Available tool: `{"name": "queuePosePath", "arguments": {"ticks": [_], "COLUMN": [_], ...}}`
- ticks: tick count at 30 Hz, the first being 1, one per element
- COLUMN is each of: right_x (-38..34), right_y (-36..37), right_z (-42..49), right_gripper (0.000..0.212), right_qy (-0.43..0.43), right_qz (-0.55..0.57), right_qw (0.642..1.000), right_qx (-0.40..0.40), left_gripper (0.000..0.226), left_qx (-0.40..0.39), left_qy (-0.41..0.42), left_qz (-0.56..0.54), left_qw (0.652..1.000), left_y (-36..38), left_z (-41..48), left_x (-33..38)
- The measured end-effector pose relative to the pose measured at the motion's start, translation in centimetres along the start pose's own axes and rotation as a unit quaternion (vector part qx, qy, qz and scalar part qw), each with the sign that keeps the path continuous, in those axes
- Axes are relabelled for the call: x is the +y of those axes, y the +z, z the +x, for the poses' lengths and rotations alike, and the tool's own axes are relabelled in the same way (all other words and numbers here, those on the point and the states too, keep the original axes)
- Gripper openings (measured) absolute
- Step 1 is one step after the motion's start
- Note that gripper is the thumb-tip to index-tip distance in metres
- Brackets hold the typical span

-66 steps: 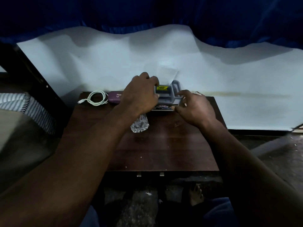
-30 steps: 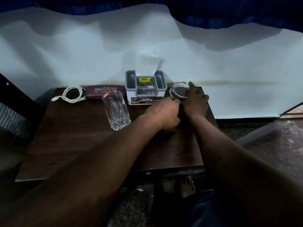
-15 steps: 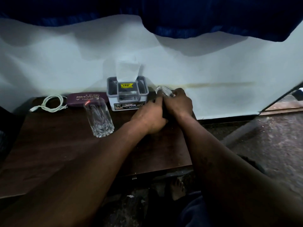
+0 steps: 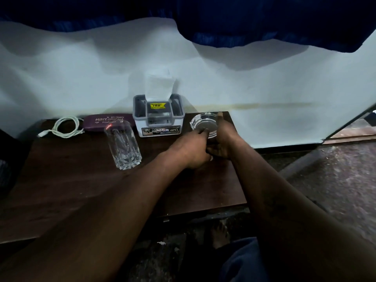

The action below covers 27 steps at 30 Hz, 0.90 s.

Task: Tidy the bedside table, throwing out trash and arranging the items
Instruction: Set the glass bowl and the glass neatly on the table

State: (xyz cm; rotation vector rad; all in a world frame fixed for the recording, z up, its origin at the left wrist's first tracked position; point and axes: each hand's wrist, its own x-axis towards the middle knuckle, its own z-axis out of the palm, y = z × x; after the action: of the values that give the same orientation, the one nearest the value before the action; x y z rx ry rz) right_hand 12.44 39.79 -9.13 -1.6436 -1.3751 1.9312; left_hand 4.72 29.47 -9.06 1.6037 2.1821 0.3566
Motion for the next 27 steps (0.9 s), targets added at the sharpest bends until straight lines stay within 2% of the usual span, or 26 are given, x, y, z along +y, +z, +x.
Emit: {"name": "queuePosePath", "arguments": {"ticks": [3,8,13,15,17,19,21,24,27], "right_x": [0.1,0.0,0.6,0.9,1.3,1.8,2.2,2.9,4.0], "right_y": [0.0,0.0,-0.6,-0.8,-1.0,-1.0,-0.8,-0.3,0.6], "right_z": [0.2,0.3,-0.9,-1.3,-1.7,-2.7,-4.3,-6.8,-8.7], "right_gripper": [0.037,0.038,0.025,0.031,0.047,0.062,0.067,0.060,0.050], "right_qy": [-0.010,-0.035,-0.042,-0.055,-0.079,-0.112,-0.152,-0.221,-0.284], "right_qz": [-0.040,-0.050,-0.017,-0.018,-0.059,-0.142,-0.220,-0.297,-0.324], "right_qw": [0.999,0.998,0.999,0.998,0.993,0.980,0.959,0.927,0.902], "right_qx": [0.003,0.021,0.016,0.036,0.065,0.085,0.089,0.066,0.025], "left_gripper": [0.092,0.094,0.093,0.088,0.075,0.056,0.038,0.036,0.035], "left_qx": [-0.011,-0.019,-0.021,-0.025,-0.017,0.008,0.033,0.076,0.176], "left_qy": [-0.002,0.004,0.000,-0.005,-0.003,0.003,-0.014,-0.075,-0.127], "left_qz": [-0.001,-0.006,0.015,0.014,0.008,0.005,0.024,0.084,0.161], "left_qw": [1.000,1.000,1.000,1.000,1.000,1.000,0.999,0.991,0.963], "left_y": [0.1,0.1,-0.1,-0.2,-0.5,-1.3,-2.4,-3.9,-4.7], "left_z": [0.1,0.3,-0.6,-1.3,-2.5,-4.1,-5.5,-7.7,-10.2], "left_x": [-0.2,-0.2,0.0,0.1,0.3,0.6,0.5,-0.2,-1.6]}}
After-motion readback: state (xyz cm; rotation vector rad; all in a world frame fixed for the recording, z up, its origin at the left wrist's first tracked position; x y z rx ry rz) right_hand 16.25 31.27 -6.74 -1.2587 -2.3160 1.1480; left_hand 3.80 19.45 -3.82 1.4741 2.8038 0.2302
